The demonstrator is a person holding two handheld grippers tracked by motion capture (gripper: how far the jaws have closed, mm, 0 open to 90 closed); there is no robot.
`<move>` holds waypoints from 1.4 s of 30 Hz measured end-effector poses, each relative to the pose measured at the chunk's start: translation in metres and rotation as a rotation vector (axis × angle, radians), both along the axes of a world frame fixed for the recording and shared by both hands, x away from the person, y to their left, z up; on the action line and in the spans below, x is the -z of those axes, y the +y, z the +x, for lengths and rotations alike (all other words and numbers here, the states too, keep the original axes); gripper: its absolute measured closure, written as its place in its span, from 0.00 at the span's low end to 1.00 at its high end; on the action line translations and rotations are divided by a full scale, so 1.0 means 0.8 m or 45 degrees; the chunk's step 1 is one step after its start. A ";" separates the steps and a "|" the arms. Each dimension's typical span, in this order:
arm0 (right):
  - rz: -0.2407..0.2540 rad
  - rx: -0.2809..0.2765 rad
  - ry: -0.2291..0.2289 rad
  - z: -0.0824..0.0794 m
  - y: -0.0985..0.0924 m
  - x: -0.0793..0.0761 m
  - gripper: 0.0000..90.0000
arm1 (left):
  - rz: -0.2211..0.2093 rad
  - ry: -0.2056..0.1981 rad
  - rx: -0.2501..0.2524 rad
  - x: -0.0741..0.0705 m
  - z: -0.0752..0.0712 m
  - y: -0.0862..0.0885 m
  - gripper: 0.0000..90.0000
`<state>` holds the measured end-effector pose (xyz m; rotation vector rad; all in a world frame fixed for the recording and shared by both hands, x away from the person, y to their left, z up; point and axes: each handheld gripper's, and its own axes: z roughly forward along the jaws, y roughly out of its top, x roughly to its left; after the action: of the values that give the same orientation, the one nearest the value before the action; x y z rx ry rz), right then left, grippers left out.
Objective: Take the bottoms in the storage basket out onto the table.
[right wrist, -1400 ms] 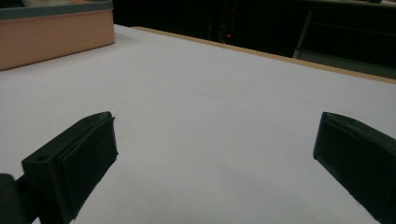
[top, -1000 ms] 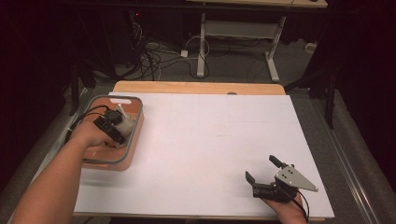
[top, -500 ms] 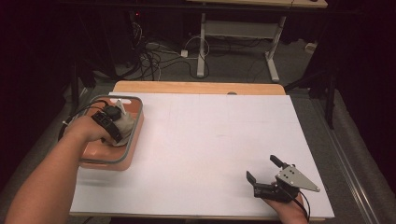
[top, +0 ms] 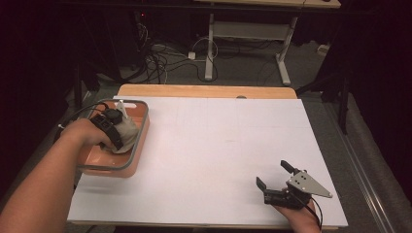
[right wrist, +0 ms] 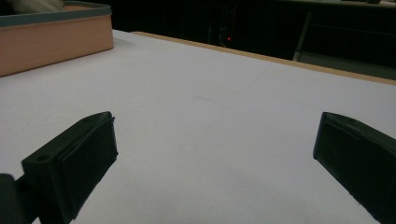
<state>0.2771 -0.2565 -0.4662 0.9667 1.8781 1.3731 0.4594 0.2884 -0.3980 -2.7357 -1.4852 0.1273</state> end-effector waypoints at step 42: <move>0.008 0.011 -0.011 0.002 0.001 -0.002 0.00 | -0.030 -0.051 0.065 -0.096 -0.024 -0.075 0.54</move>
<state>0.2791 -0.2559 -0.4650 0.9696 1.8620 1.3772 0.4399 0.2284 -0.3211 -2.8083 -1.4310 0.0906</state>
